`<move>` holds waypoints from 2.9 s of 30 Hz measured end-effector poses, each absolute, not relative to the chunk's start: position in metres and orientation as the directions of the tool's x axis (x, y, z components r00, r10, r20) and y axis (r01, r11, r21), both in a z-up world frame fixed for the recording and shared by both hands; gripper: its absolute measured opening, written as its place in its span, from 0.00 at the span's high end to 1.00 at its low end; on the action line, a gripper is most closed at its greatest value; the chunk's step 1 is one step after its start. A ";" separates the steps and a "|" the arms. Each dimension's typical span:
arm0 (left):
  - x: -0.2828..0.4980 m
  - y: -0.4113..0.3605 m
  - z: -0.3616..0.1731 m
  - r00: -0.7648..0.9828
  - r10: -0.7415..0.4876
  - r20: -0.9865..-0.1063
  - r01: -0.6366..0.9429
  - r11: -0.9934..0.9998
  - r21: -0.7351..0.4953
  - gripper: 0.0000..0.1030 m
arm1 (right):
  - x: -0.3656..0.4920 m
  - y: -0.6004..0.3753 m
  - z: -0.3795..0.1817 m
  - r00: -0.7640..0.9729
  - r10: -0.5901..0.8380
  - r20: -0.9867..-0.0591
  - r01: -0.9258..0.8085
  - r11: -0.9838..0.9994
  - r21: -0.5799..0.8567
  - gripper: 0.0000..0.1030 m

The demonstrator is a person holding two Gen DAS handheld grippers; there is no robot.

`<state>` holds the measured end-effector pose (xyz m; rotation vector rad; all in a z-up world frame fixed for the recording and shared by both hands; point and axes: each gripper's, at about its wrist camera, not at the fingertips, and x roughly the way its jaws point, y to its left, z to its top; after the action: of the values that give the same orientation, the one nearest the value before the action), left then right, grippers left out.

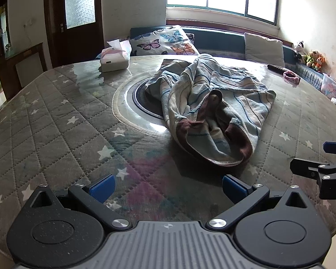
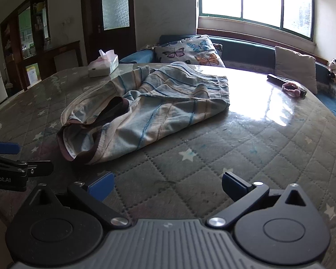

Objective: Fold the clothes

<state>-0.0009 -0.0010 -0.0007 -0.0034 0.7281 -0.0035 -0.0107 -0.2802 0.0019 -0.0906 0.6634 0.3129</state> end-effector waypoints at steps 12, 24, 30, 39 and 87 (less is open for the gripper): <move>-0.006 -0.006 -0.004 0.727 0.002 -0.687 0.002 1.000 0.004 0.00 | -0.018 -0.274 -0.002 0.725 0.255 -0.640 -0.311 0.950 0.026 0.00; -0.004 -0.007 -0.007 0.707 0.010 -0.707 -0.006 1.000 0.008 0.00 | -0.017 -0.269 -0.004 0.707 0.244 -0.664 -0.313 0.950 0.016 0.00; -0.004 -0.008 -0.007 0.701 0.012 -0.713 -0.005 1.000 0.012 0.00 | -0.016 -0.265 -0.005 0.699 0.239 -0.674 -0.314 0.949 0.011 0.00; -0.001 -0.010 -0.008 0.694 0.017 -0.720 -0.007 1.000 0.016 0.00 | -0.014 -0.262 -0.006 0.694 0.234 -0.681 -0.314 0.950 0.007 0.00; 0.016 -0.010 -0.009 0.666 0.010 -0.746 -0.002 1.000 0.012 0.00 | -0.001 -0.251 -0.006 0.673 0.248 -0.697 -0.341 0.940 0.005 0.00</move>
<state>0.0160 -0.0097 -0.0090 0.0101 0.8421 0.0073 -0.0014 -0.2513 -0.0056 -0.1293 0.7638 0.3324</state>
